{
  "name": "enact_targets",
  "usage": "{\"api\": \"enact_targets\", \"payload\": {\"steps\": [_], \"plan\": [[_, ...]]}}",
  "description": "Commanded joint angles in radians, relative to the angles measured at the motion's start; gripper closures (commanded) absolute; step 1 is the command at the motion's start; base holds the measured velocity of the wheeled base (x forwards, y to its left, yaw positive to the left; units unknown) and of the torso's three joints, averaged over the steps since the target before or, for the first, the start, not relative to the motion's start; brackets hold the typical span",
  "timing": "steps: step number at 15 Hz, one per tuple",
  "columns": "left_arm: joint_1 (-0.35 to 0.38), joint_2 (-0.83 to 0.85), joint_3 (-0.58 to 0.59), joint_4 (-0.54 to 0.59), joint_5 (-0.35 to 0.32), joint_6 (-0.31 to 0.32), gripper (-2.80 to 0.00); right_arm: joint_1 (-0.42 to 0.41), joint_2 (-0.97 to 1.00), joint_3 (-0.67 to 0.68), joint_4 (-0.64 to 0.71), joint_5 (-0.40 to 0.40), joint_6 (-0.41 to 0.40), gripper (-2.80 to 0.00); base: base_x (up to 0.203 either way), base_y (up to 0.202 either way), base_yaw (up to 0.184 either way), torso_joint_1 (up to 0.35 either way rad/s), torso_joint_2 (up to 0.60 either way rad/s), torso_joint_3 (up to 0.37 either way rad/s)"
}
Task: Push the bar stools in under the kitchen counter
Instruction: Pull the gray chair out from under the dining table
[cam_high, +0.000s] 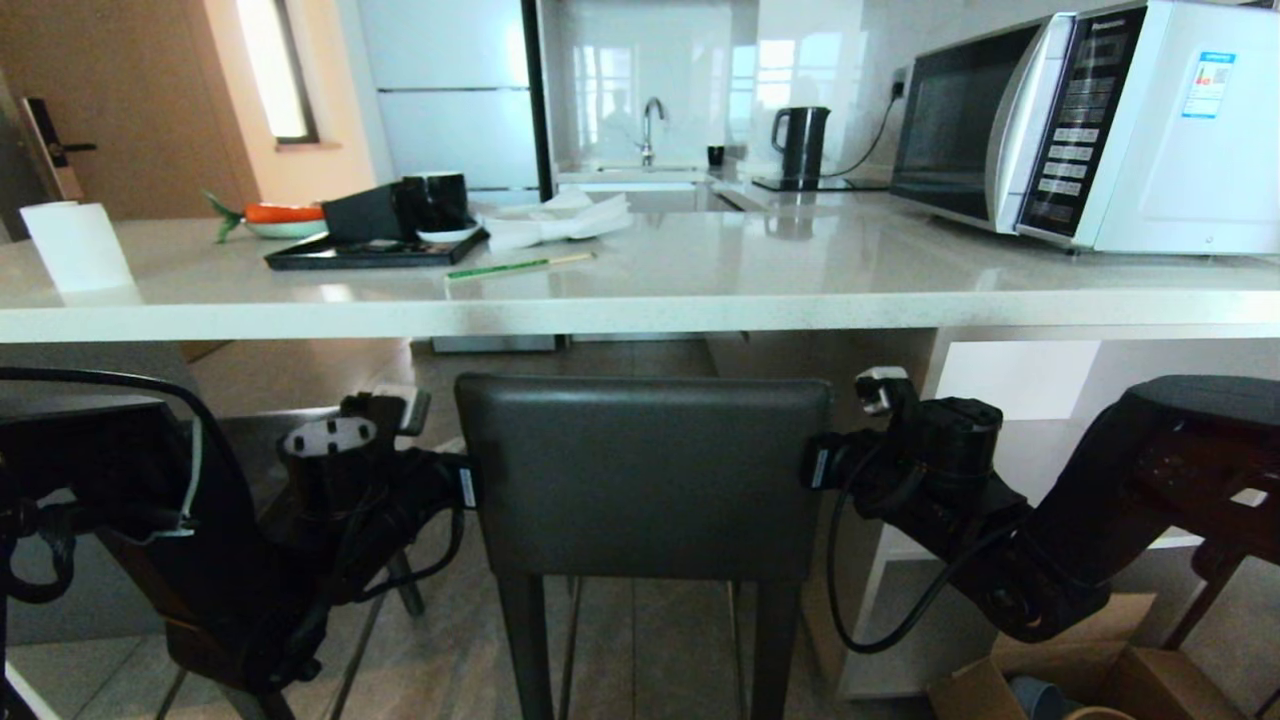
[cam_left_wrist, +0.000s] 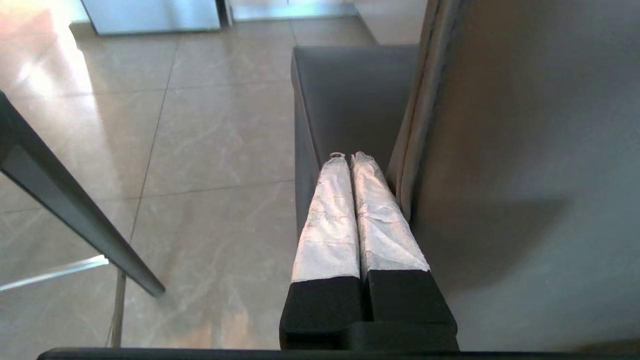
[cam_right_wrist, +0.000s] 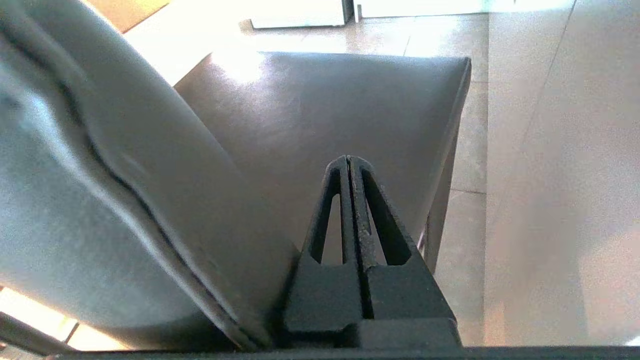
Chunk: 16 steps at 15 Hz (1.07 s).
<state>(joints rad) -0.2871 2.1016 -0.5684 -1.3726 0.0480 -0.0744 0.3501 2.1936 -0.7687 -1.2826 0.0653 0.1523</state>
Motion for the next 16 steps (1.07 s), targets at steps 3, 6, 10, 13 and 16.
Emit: {"api": "enact_targets", "payload": {"steps": [3, 6, 10, 13, 16], "plan": [[0.056, -0.068, 0.043, -0.001, 0.018, -0.010, 0.00, -0.121, -0.048, 0.010, 0.068, -0.032, 0.001, 0.00, 0.000, 0.000, 0.000, 0.000, 0.00, 0.000], [0.096, -0.095, 0.076, -0.042, 0.030, -0.037, 0.00, -0.217, -0.134, 0.025, 0.208, -0.030, 0.007, 0.00, 0.000, 0.000, 0.000, 0.000, 0.00, 0.000], [0.064, -0.099, 0.120, -0.055, 0.039, -0.036, 0.00, -0.201, -0.185, 0.073, 0.200, -0.022, 0.007, 0.00, 0.000, 0.000, 0.000, 0.000, 0.00, 0.000], [0.060, -0.117, 0.159, -0.062, 0.054, -0.033, 0.00, -0.193, -0.217, 0.131, 0.183, -0.022, 0.007, 0.00, 0.000, 0.000, 0.000, 0.000, 0.00, 0.000], [0.034, -0.119, 0.191, -0.078, 0.056, -0.038, -2.80, -0.178, -0.236, 0.166, 0.143, -0.025, 0.010, -2.80, 0.000, 0.000, 0.000, 0.000, 0.00, 0.000]]}}
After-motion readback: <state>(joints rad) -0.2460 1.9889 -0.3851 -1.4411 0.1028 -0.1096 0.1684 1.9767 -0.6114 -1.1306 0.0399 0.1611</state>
